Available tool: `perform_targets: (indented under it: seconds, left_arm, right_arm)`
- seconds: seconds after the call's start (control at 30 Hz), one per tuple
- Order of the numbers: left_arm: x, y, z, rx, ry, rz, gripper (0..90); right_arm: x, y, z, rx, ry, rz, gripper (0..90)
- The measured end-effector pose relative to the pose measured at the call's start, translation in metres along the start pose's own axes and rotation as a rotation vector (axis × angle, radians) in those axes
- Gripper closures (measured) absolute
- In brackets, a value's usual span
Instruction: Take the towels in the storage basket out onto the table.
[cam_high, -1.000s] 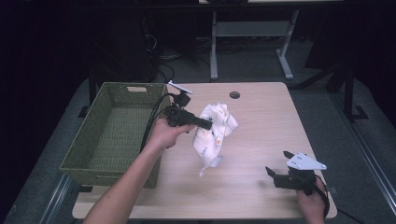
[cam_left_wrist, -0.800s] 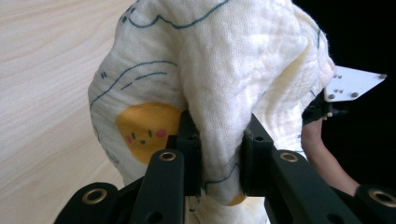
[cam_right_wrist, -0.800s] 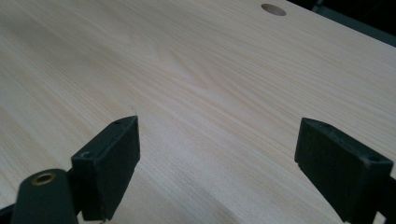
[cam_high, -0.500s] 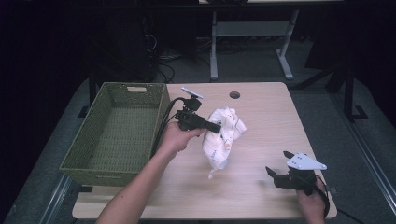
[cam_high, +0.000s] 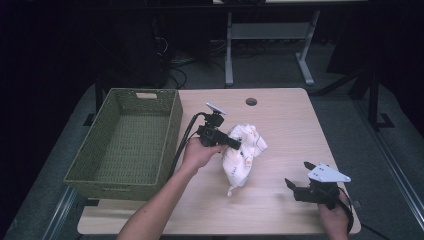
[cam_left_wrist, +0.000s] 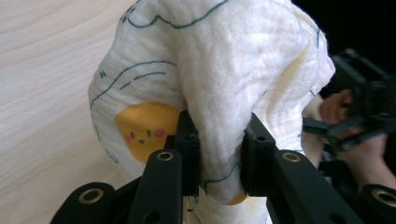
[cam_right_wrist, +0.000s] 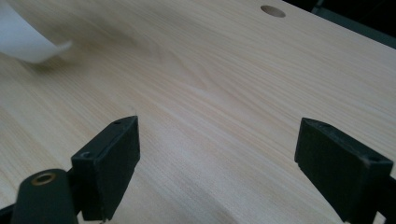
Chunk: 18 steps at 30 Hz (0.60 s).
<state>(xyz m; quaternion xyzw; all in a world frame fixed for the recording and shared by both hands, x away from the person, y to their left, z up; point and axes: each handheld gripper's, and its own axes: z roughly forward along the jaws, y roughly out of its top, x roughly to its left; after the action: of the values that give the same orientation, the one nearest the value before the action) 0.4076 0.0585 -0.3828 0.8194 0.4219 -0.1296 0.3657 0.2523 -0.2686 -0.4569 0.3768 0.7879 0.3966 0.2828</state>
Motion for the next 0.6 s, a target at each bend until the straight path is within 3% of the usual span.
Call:
perform_targets:
  seconds: [0.2, 0.43, 0.53, 0.6]
  left_arm:
    - [0.012, -0.001, 0.013, 0.031, 0.037, -0.018, 72.0]
    - [0.013, -0.002, 0.025, 0.017, 0.053, -0.044, 72.1]
    - [0.014, -0.004, 0.032, 0.011, 0.087, -0.035, 72.0]
    - [0.015, -0.005, 0.033, 0.009, 0.088, -0.041, 72.0]
  right_arm:
    - [-0.001, 0.000, 0.000, 0.003, 0.000, -0.004, 13.7]
    - [-0.001, 0.000, 0.000, -0.001, 0.001, -0.001, 13.7]
    - [-0.001, 0.000, -0.001, -0.004, 0.000, 0.002, 13.7]
    - [-0.001, 0.000, -0.002, -0.006, 0.000, 0.001, 13.7]
